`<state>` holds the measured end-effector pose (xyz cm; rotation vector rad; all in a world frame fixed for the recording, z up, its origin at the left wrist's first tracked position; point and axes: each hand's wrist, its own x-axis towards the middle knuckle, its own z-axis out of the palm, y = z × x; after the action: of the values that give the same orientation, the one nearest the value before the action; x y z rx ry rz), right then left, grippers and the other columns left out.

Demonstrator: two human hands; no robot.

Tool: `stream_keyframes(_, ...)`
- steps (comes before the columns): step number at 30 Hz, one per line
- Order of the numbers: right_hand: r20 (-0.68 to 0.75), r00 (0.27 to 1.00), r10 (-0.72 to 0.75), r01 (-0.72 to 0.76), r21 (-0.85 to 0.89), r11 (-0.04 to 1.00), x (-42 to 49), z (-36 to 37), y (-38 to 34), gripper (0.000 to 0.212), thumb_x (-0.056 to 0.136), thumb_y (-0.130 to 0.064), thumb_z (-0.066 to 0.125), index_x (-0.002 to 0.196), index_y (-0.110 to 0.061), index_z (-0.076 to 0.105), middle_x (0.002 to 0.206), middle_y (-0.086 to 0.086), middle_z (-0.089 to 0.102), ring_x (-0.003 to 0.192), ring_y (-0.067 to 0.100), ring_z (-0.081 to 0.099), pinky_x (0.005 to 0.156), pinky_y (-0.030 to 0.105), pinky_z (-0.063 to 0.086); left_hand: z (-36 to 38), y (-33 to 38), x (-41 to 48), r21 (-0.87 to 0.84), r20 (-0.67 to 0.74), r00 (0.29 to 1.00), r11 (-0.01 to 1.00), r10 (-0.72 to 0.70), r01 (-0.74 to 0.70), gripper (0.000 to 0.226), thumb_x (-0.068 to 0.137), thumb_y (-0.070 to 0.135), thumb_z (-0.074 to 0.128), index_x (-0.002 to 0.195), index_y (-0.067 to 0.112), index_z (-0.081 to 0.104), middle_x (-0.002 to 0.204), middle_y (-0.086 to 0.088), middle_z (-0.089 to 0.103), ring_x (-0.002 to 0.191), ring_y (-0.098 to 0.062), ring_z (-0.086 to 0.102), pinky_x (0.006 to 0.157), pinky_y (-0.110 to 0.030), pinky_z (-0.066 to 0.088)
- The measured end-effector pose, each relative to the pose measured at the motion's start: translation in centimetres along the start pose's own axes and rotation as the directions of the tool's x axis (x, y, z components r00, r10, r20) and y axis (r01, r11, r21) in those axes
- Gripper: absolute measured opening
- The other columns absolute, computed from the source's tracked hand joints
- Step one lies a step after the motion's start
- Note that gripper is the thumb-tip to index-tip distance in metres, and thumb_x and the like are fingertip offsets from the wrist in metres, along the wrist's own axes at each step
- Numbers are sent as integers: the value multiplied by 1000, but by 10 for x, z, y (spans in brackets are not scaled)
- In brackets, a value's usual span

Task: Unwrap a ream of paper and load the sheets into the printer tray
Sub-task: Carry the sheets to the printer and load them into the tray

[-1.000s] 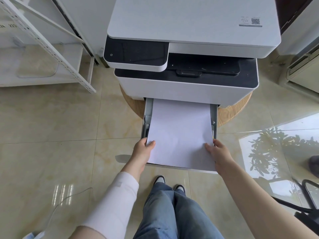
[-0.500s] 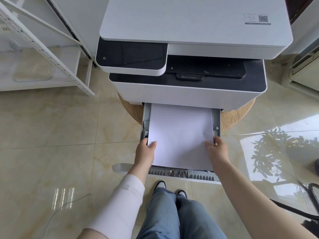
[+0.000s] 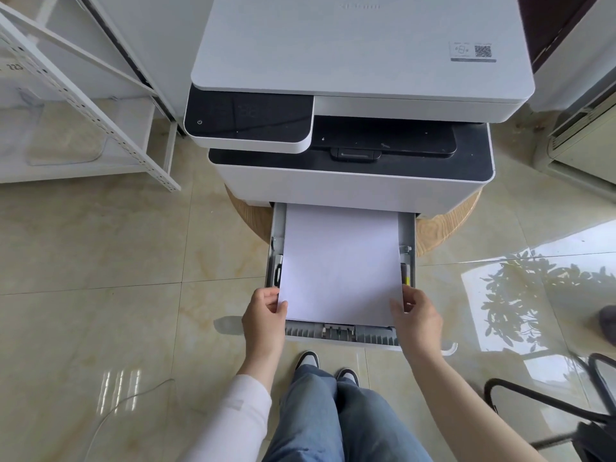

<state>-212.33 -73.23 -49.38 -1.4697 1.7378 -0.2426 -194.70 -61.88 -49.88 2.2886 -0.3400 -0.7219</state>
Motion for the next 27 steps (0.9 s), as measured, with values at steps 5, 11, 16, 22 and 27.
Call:
stream_keyframes(5, -74, 981, -180, 144, -347, 927, -7, -4, 11, 59, 74, -27, 73, 126, -11, 51, 123, 17, 48, 110, 34, 35, 96, 38, 31, 0, -7, -1, 257, -71, 983, 955, 169, -146, 41, 73, 14, 74, 110, 10, 57, 112, -14, 56, 105, -31, 49, 92, -36, 38)
stream_keyframes(11, 128, 987, -100, 149, -458, 876, 8, 2, 12, 109, 70, -49, 71, 145, -11, 2, 144, 18, 29, 130, 32, 25, 109, 36, 19, 9, -2, 12, 474, 110, 990, 871, 88, -130, 97, 68, 38, 77, 142, 13, 20, 146, -18, 30, 133, -33, 28, 107, -41, 26)
stream_keyframes(16, 123, 990, -65, 107, -372, 922, 14, 13, 16, 119, 65, -40, 78, 145, -13, -6, 136, 20, 35, 125, 33, 34, 106, 36, 27, 15, 1, 18, 452, 137, 990, 889, 10, -71, 110, 65, 34, 80, 145, 18, 7, 132, -20, 42, 120, -34, 43, 96, -40, 36)
stream_keyframes(22, 85, 993, -83, 109, -381, 918, 12, 17, 17, 119, 65, -38, 79, 145, -14, -6, 134, 20, 36, 123, 34, 37, 104, 37, 29, 19, -2, 17, 460, 106, 993, 883, 45, -89, 108, 65, 35, 80, 145, 17, 8, 129, -21, 44, 116, -35, 44, 95, -42, 36)
stream_keyframes(27, 108, 992, -62, 89, -272, 958, 12, 15, 21, 110, 74, -37, 72, 145, -19, -10, 138, 17, 33, 126, 35, 37, 104, 42, 32, 14, -5, 17, 393, 120, 990, 912, 76, -118, 108, 66, 32, 80, 145, 14, 9, 133, -21, 42, 121, -36, 41, 97, -43, 36)
